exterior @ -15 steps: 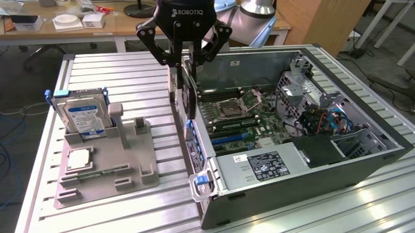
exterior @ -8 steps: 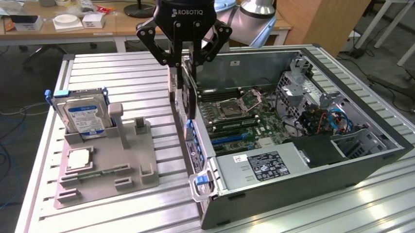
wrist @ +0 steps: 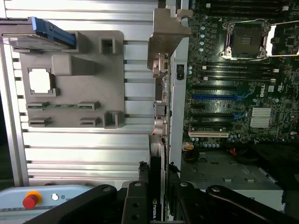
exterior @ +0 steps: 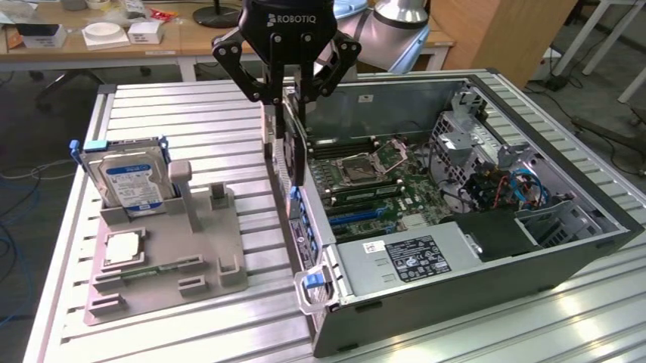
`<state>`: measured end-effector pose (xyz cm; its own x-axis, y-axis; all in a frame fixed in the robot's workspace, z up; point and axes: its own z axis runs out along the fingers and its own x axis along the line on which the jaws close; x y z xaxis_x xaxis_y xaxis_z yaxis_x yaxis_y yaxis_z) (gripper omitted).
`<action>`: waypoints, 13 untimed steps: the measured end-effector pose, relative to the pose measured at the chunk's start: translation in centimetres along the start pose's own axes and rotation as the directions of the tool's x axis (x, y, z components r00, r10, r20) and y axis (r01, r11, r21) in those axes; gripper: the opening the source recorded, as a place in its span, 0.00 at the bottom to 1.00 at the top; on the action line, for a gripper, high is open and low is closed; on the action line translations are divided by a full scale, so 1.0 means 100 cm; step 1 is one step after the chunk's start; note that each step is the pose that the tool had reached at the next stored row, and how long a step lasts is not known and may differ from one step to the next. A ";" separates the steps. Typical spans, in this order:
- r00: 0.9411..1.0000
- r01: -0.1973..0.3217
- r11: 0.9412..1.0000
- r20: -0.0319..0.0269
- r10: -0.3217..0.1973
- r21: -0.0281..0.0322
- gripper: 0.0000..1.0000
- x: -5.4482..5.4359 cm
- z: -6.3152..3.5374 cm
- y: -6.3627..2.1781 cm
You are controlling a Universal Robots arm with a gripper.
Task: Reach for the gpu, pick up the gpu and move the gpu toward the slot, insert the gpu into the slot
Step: 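Pick up the gpu and move the gpu toward the slot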
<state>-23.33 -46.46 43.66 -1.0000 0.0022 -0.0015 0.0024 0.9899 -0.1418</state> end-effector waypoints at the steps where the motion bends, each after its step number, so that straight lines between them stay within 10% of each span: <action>1: 1.000 0.000 1.000 0.000 0.000 0.000 0.26 0.000 0.0000 0.0000; 13: 1.000 0.000 1.000 0.000 0.000 0.000 0.26 -0.016 0.0004 0.0001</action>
<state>-21.68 -46.46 43.63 -1.0000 0.0022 -0.0015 0.0024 0.9899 -0.1418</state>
